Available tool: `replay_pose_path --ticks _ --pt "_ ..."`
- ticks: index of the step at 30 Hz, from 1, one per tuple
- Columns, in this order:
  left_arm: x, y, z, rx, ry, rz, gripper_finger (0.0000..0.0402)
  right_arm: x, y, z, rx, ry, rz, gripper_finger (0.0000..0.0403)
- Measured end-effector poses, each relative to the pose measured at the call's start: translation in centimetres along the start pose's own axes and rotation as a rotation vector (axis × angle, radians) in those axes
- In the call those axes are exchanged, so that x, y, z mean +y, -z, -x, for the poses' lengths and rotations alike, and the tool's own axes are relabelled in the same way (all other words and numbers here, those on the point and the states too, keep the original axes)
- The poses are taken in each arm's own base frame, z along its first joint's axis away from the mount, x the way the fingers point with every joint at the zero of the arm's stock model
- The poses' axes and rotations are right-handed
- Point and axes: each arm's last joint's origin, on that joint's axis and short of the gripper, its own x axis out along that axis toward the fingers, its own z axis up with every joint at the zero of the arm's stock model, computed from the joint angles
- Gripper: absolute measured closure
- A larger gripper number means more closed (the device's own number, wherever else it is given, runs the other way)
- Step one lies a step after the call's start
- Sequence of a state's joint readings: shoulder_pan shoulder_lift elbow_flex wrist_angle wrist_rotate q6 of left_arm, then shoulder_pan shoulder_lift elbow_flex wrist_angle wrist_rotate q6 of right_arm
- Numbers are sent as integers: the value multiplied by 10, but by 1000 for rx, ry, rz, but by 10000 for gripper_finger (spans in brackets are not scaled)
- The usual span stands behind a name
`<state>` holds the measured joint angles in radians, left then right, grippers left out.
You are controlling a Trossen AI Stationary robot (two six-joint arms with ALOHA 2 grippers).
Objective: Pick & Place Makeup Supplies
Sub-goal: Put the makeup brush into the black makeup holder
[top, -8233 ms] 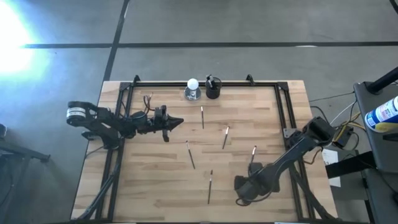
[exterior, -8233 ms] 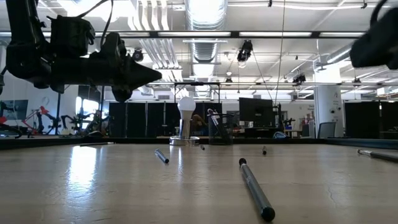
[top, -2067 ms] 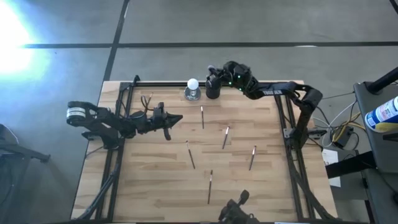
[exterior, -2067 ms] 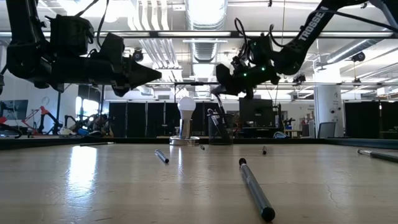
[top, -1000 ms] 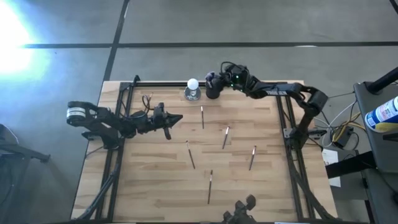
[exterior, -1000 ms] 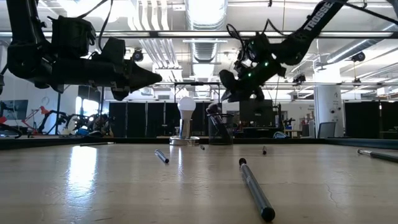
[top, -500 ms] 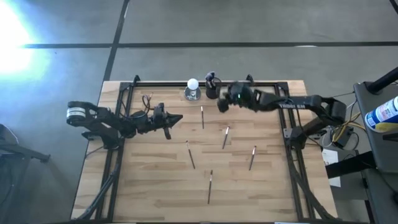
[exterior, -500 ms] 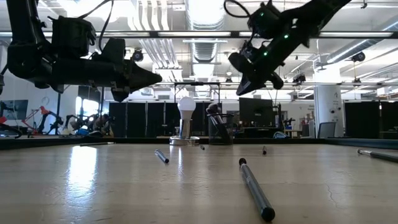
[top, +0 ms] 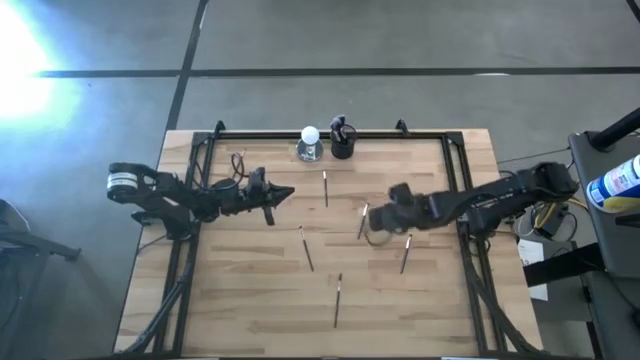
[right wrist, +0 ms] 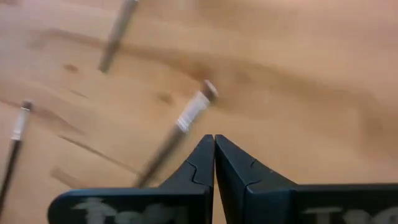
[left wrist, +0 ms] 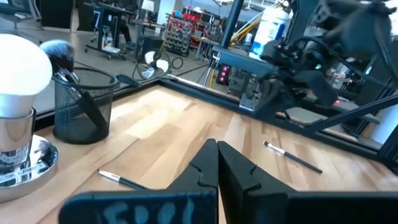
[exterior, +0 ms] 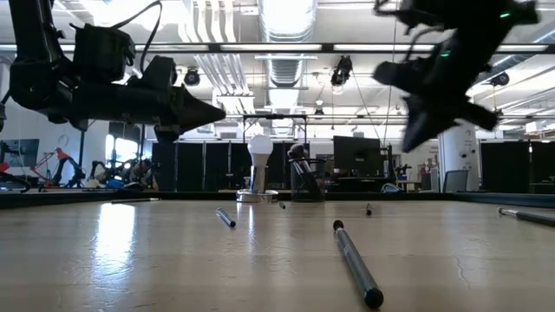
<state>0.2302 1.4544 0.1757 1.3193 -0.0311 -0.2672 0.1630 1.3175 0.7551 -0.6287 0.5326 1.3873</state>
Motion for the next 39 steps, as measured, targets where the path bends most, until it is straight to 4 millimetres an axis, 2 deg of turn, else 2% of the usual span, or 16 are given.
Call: replay_pose_path --ticks 5,8,17,30,35,39 --pt "0 1 0 8 -2 -3 402 -15 30 21 83 100 -121 394" --pt "0 1 0 11 -3 -3 402 -21 42 27 108 135 -174 394" --pt "1 2 0 23 -6 -3 402 -41 64 11 265 323 -271 380" --pt "1 3 0 30 -8 -3 402 -48 66 -2 217 345 -351 273" --pt "1 3 0 30 -8 -3 402 -45 63 -14 196 324 -344 262" --pt "1 4 0 36 -10 -3 402 -46 63 -22 186 369 -322 272"
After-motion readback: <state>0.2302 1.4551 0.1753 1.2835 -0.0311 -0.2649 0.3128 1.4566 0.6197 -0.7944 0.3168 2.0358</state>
